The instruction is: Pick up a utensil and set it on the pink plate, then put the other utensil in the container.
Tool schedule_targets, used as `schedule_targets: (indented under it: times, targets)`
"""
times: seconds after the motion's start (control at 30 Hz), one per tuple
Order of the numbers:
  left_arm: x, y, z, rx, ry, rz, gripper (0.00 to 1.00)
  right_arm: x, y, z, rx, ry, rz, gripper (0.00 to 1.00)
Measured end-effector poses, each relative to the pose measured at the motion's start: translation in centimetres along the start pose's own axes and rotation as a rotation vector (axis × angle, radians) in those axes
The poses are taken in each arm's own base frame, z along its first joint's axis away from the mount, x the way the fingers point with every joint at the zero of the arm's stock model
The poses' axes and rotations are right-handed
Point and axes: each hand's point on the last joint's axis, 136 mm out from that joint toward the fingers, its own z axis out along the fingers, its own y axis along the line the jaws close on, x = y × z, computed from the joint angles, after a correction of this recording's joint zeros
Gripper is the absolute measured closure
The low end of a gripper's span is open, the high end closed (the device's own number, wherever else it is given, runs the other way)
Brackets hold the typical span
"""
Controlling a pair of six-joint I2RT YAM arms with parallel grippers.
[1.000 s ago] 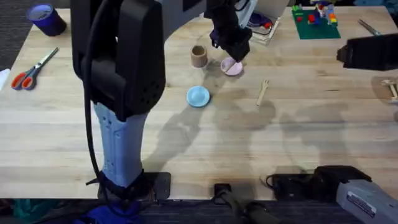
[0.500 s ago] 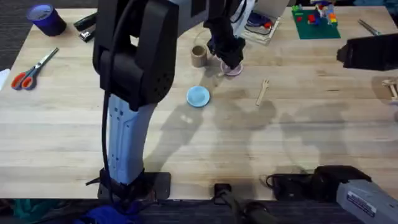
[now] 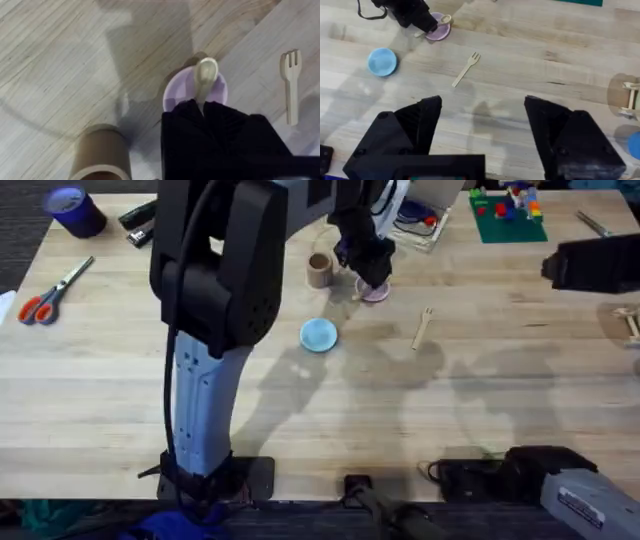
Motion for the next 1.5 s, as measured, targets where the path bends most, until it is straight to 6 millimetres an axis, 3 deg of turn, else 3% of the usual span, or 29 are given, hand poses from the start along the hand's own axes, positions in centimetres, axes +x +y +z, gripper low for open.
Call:
schedule_targets:
  times: [0.2, 0.3, 0.43, 0.7, 0.97, 1.0, 1.07, 1.1, 1.3, 1.5]
  targets:
    - [0.0, 0.0, 0.0, 0.0, 0.0, 0.0, 0.961, 0.0, 0.0, 0.0, 0.0, 0.0, 0.0, 0.005]
    - [-0.1, 0.0, 0.0, -0.001, -0.003, 0.001, 0.829, 0.0, 0.0, 0.0, 0.0, 0.0, 0.0, 0.005]
    - [-0.1, 0.0, 0.0, -0.001, -0.003, -0.003, 0.744, 0.0, 0.0, 0.0, 0.0, 0.0, 0.0, 0.005]
    - [-0.1, 0.0, 0.0, -0.001, -0.003, -0.003, 0.712, 0.0, 0.0, 0.0, 0.0, 0.0, 0.0, 0.005]
    - [-2.5, -0.3, -2.2, -0.01, -0.062, 0.015, 0.66, 0.0, 0.0, 0.0, 0.0, 0.0, 0.0, 0.005]
    - [-3.0, -0.9, -4.3, -0.01, -0.058, 0.021, 0.369, 0.0, 0.0, 0.0, 0.0, 0.0, 0.0, 0.005]
    - [-2.4, -1.2, -5.1, -0.005, -0.03, 0.019, 0.067, 0.0, 0.0, 0.0, 0.0, 0.0, 0.0, 0.005]
    - [-1.7, -1.7, -6.5, 0.0, 0.01, 0.046, 0.008, 0.0, 0.0, 0.0, 0.0, 0.0, 0.0, 0.005]
    - [0.9, -1.9, -7.5, 0.022, 0.115, 0.093, 0.006, 0.0, 0.0, 0.0, 0.0, 0.0, 0.0, 0.006]
    - [3.7, -0.8, -8.5, 0.047, 0.212, 0.092, 0.004, 0.0, 0.0, 0.0, 0.0, 0.0, 0.0, 0.006]
